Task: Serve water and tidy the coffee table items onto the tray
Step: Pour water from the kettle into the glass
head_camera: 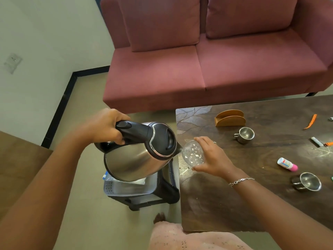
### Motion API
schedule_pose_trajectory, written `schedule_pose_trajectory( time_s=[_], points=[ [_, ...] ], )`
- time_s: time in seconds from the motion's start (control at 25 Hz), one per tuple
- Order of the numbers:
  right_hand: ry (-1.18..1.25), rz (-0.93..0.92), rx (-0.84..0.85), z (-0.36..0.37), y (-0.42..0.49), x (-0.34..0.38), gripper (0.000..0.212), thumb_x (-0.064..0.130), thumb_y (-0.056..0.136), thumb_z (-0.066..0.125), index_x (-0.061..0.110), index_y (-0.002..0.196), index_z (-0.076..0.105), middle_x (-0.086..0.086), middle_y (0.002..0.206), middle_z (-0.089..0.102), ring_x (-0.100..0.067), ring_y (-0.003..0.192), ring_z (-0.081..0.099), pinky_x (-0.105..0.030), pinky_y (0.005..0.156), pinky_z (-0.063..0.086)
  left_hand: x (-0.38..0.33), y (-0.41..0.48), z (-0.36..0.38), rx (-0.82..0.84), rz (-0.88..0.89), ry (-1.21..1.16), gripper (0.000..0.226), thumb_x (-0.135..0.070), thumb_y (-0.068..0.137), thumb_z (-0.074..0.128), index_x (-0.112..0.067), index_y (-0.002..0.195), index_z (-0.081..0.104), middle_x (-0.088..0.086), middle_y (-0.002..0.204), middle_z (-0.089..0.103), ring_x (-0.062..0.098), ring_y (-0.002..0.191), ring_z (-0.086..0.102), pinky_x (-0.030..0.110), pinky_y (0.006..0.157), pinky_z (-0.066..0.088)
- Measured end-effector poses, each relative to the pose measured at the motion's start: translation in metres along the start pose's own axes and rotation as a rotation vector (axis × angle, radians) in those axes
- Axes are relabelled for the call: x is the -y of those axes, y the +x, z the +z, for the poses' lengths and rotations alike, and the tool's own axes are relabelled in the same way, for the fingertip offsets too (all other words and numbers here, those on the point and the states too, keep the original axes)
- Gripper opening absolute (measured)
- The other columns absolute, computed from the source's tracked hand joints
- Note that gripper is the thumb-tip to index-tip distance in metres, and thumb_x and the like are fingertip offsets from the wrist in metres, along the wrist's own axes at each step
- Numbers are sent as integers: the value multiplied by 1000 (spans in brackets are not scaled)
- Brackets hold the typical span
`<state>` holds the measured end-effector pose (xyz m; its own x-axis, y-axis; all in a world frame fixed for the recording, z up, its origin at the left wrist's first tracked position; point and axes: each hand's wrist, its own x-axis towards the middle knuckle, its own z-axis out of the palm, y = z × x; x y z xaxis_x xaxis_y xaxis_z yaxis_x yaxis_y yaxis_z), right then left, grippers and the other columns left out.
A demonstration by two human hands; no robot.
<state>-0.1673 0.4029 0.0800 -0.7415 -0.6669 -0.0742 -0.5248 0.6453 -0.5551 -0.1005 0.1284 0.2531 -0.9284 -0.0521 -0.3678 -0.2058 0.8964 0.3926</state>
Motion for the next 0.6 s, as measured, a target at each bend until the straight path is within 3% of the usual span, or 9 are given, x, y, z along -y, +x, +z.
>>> schedule_pose_trajectory(
  time_s=[0.2, 0.36, 0.6],
  points=[
    [2, -17, 25, 8, 1, 5, 94, 36, 64, 80, 12, 140, 29, -3, 141, 38, -19, 123, 44, -29, 97, 42, 38, -22, -2, -113, -91, -221, 21, 14, 63, 68, -4, 71, 64, 5, 59, 61, 16, 56, 55, 28, 62, 44],
    [1, -32, 28, 21, 10, 16, 95, 35, 63, 80, 11, 140, 30, -3, 140, 39, -18, 123, 44, -28, 97, 41, 78, -32, -7, -242, -94, -420, 28, 11, 63, 68, -2, 88, 67, 20, 75, 66, 21, 70, 60, 32, 70, 47],
    [-5, -22, 55, 38, 25, 32, 97, 37, 60, 82, 10, 139, 33, -4, 139, 41, -20, 121, 46, -30, 97, 42, 145, -11, 12, -502, -244, -691, 47, 20, 63, 65, -25, 76, 66, -15, 57, 68, -1, 58, 62, 20, 67, 49]
  ],
)
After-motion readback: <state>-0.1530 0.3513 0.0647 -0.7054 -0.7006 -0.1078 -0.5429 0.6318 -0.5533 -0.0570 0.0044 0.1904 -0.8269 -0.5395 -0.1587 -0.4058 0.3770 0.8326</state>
